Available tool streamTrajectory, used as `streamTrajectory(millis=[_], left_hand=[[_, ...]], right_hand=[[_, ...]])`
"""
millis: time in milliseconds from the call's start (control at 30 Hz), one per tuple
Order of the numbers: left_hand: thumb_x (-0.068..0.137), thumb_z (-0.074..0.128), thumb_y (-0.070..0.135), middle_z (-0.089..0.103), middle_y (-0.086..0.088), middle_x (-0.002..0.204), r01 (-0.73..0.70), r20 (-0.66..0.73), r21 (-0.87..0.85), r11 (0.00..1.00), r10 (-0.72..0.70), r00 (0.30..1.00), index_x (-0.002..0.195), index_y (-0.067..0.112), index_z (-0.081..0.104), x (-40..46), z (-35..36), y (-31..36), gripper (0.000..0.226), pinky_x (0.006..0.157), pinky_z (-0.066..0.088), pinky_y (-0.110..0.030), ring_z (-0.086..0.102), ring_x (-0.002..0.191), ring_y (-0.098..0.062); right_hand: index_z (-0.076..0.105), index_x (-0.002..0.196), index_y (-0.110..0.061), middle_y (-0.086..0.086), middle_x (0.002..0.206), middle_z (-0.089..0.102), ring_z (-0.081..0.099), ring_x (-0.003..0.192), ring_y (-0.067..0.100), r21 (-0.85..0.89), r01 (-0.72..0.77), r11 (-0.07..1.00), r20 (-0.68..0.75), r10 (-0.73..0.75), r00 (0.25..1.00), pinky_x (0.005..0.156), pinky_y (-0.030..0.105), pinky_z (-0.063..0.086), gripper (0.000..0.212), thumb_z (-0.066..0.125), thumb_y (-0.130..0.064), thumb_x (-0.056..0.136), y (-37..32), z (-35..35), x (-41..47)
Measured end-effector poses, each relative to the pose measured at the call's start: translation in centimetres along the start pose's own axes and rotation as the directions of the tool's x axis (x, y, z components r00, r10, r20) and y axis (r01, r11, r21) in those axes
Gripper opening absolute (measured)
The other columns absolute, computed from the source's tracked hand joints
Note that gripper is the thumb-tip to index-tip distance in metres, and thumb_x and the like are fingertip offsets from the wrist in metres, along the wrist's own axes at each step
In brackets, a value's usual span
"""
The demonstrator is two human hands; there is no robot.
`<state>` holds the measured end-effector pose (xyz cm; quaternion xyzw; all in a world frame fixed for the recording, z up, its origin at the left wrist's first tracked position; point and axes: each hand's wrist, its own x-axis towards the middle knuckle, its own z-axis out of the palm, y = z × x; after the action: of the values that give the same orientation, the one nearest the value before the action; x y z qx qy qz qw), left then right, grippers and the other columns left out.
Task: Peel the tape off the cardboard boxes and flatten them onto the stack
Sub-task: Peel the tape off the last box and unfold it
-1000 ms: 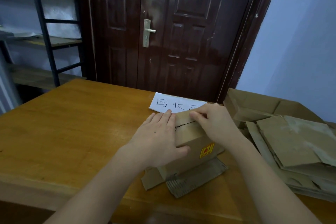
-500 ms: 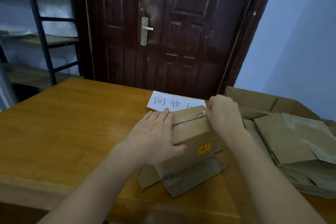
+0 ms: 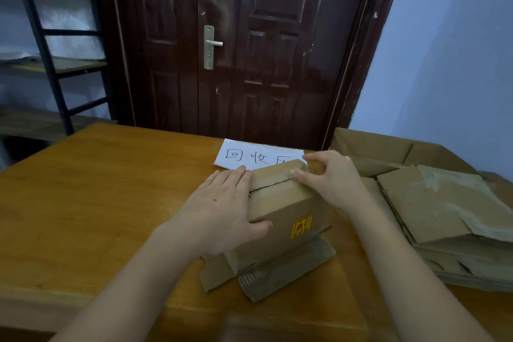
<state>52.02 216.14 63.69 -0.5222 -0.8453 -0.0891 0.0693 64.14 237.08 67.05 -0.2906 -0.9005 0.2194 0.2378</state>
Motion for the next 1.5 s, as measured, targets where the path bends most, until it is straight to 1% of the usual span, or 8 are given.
streamTrajectory(millis=[433, 600, 767, 867, 1000, 1167, 1367, 1500], left_hand=[[0.088, 0.039, 0.084, -0.003, 0.008, 0.173, -0.01, 0.212, 0.039, 0.999, 0.001, 0.977, 0.165, 0.025, -0.005, 0.6, -2.0, -1.1, 0.107, 0.124, 0.002, -0.032, 0.001, 0.157, -0.012], [0.089, 0.053, 0.069, -0.002, 0.002, 0.173, 0.027, 0.38, 0.114, 0.993, -0.069, 0.922, 0.165, 0.021, -0.002, 2.7, -4.3, -1.8, 0.105, 0.125, 0.011, -0.036, 0.005, 0.157, -0.018], [0.065, 0.041, 0.101, 0.033, -0.004, 0.162, 0.043, 0.272, 0.187, 0.981, -0.094, 0.958, 0.159, 0.015, 0.025, 5.1, -3.5, 0.4, 0.129, 0.118, 0.029, -0.043, 0.034, 0.145, -0.026], [0.065, 0.029, 0.105, 0.01, -0.005, 0.173, 0.011, 0.229, 0.128, 0.992, -0.04, 0.973, 0.165, 0.014, 0.006, 6.4, -1.3, 2.4, 0.137, 0.126, 0.013, -0.047, 0.014, 0.157, -0.026], [0.059, 0.02, 0.108, 0.026, 0.0, 0.167, -0.01, 0.109, 0.122, 0.992, -0.004, 0.994, 0.162, 0.019, 0.017, 6.8, 0.4, 2.2, 0.136, 0.124, 0.018, -0.045, 0.026, 0.151, -0.023], [0.061, 0.024, 0.107, 0.034, 0.004, 0.161, -0.035, 0.076, 0.132, 0.991, 0.026, 0.997, 0.158, 0.021, 0.025, 6.7, 0.5, 1.6, 0.13, 0.12, 0.024, -0.042, 0.032, 0.146, -0.019], [0.063, 0.025, 0.104, 0.036, 0.003, 0.159, -0.04, 0.082, 0.15, 0.988, 0.028, 0.996, 0.157, 0.02, 0.026, 6.7, 0.1, 1.9, 0.126, 0.119, 0.026, -0.042, 0.033, 0.145, -0.02], [0.059, 0.021, 0.105, 0.036, 0.004, 0.159, -0.041, 0.081, 0.161, 0.986, 0.028, 0.996, 0.157, 0.021, 0.026, 6.5, 0.1, 2.0, 0.129, 0.118, 0.025, -0.042, 0.033, 0.145, -0.019]], right_hand=[[0.074, 0.097, -0.02, -0.006, 0.095, 0.069, 0.058, 0.091, 0.011, -0.107, -0.014, 0.994, -0.221, -0.01, 0.975, 0.071, 0.02, 0.039, 0.008, 0.068, -0.025, 0.095, 2.0, 0.4, 0.6], [0.077, 0.11, -0.022, -0.014, 0.101, 0.071, 0.058, 0.088, -0.001, 0.112, 0.038, 0.993, -0.003, -0.037, 0.999, 0.075, 0.018, 0.048, 0.02, 0.063, -0.03, 0.099, 2.1, -0.3, -0.1], [0.078, 0.095, -0.011, 0.009, 0.1, 0.075, 0.069, 0.097, 0.024, 0.378, -0.036, 0.925, 0.127, -0.014, 0.992, 0.093, 0.05, 0.056, 0.042, 0.055, -0.046, 0.1, 1.0, 0.1, -1.3], [0.08, 0.093, -0.016, 0.002, 0.091, 0.076, 0.069, 0.089, 0.019, 0.387, -0.012, 0.922, 0.07, -0.016, 0.997, 0.088, 0.045, 0.058, 0.027, 0.065, -0.038, 0.097, 0.5, 1.1, -1.9], [0.079, 0.098, -0.024, -0.008, 0.093, 0.077, 0.069, 0.088, 0.004, 0.403, -0.002, 0.915, -0.166, 0.076, 0.983, 0.082, 0.027, 0.058, 0.012, 0.08, -0.023, 0.086, 0.6, 2.2, -2.1], [0.07, 0.094, -0.024, -0.01, 0.086, 0.077, 0.072, 0.086, 0.001, 0.736, -0.147, 0.661, -0.056, 0.276, 0.96, 0.074, 0.023, 0.061, 0.02, 0.083, -0.014, 0.083, 2.0, 3.2, -2.2], [0.07, 0.104, -0.023, -0.011, 0.101, 0.069, 0.063, 0.094, 0.003, 0.193, 0.125, 0.973, -0.349, -0.051, 0.936, 0.076, 0.011, 0.051, 0.02, 0.074, -0.01, 0.09, 1.5, 4.8, -3.4], [0.072, 0.111, -0.024, -0.018, 0.105, 0.071, 0.065, 0.104, -0.001, 0.378, 0.197, 0.904, -0.291, -0.086, 0.953, 0.084, 0.012, 0.053, 0.019, 0.068, -0.013, 0.096, 2.4, 4.2, -3.5]])
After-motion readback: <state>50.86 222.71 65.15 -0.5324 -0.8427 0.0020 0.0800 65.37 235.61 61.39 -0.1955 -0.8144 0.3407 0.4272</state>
